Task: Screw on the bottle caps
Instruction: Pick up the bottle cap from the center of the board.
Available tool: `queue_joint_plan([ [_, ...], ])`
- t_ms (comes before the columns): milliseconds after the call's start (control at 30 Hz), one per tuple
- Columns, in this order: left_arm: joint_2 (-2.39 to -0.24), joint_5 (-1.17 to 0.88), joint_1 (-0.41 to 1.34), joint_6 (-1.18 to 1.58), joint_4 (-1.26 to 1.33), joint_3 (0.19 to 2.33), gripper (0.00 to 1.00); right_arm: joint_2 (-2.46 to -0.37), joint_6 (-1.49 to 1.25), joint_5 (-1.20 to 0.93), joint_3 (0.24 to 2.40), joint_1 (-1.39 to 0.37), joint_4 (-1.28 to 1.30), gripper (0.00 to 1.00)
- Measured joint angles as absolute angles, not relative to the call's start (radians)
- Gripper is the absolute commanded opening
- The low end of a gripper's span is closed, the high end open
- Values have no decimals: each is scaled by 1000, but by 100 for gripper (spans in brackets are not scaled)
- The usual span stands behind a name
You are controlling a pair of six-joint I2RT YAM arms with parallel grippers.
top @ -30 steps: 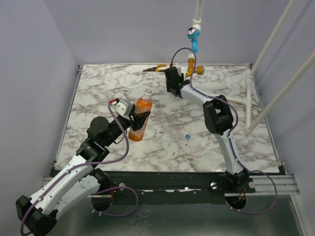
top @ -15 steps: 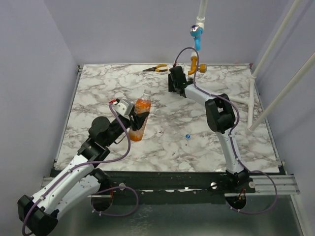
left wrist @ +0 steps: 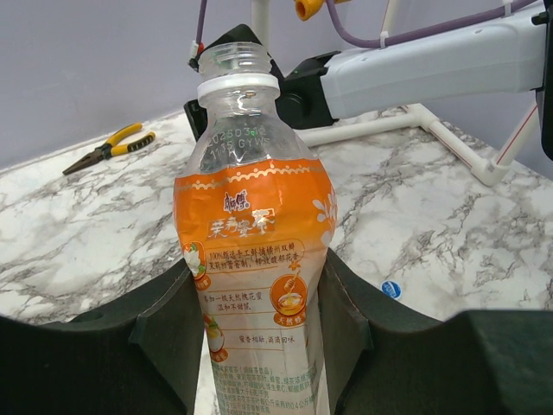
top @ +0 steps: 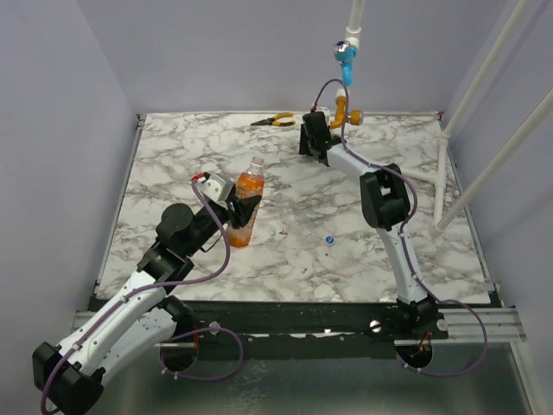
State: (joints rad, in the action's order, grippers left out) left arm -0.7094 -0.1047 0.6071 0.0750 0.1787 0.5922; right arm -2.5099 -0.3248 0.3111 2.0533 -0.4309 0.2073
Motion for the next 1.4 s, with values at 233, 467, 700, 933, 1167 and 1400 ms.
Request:
queue_joint_plan([
  [233, -723, -109, 597, 88, 186, 592, 6, -2510, -331, 281, 2048, -431, 199, 36],
  [467, -723, -116, 593, 95, 191, 592, 6, -2487, -328, 293, 1973, -437, 114, 29],
  [700, -723, -120, 589, 99, 196, 591, 6, -2328, -317, 353, 1704, -485, 36, 30],
  [933, -722, -130, 588, 112, 200, 587, 6, -2204, -319, 383, 1522, -528, 31, 30],
  [1167, -721, -134, 588, 116, 200, 587, 6, -2121, -287, 429, 1416, -544, 32, 30],
  [1400, -719, -135, 588, 120, 200, 587, 6, -2054, -213, 448, 1415, -582, 32, 31],
])
